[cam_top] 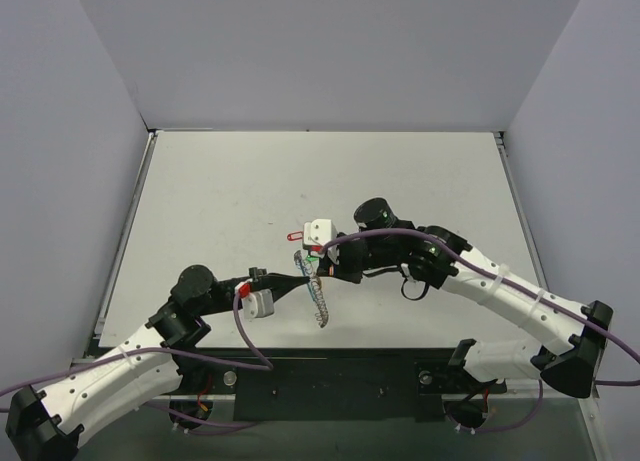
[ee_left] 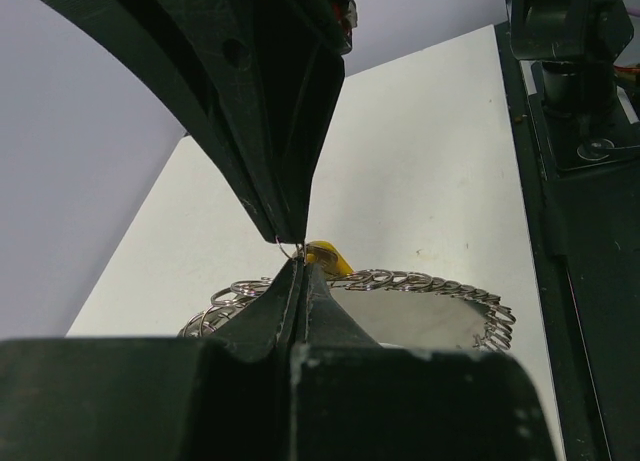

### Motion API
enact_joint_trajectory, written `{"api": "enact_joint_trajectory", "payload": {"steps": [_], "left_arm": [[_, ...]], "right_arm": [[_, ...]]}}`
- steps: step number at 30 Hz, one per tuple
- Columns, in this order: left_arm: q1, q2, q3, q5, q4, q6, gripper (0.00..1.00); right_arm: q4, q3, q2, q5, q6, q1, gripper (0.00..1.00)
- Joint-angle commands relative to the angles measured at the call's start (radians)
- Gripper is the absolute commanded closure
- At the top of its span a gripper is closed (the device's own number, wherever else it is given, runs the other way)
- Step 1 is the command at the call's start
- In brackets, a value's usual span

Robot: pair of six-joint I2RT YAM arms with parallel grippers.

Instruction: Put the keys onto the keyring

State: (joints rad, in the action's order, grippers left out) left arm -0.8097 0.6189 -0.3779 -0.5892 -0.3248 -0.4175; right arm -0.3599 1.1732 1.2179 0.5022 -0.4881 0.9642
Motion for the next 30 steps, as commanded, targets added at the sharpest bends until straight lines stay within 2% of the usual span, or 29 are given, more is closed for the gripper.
{"api": "enact_joint_trajectory", "payload": {"steps": [1, 15, 28, 30], "left_arm": [[0.006, -0.022, -0.004, -0.014, -0.131, 0.049, 1.00], [0.047, -0.030, 0.053, 0.049, -0.442, 0.293, 1.00], [0.047, -0.073, 0.120, 0.196, -0.569, 0.464, 1.00], [0.049, -0.074, 0.126, 0.204, -0.565, 0.470, 1.00]], "right_arm": [[0.059, 0.048, 0.031, 0.073, 0.137, -0.044, 1.00], [0.190, 0.075, 0.094, 0.251, 0.430, -0.108, 1.00], [0.217, 0.092, 0.068, 0.280, 0.487, -0.114, 1.00], [0.220, 0.100, 0.062, 0.273, 0.488, -0.120, 0.96]]}}
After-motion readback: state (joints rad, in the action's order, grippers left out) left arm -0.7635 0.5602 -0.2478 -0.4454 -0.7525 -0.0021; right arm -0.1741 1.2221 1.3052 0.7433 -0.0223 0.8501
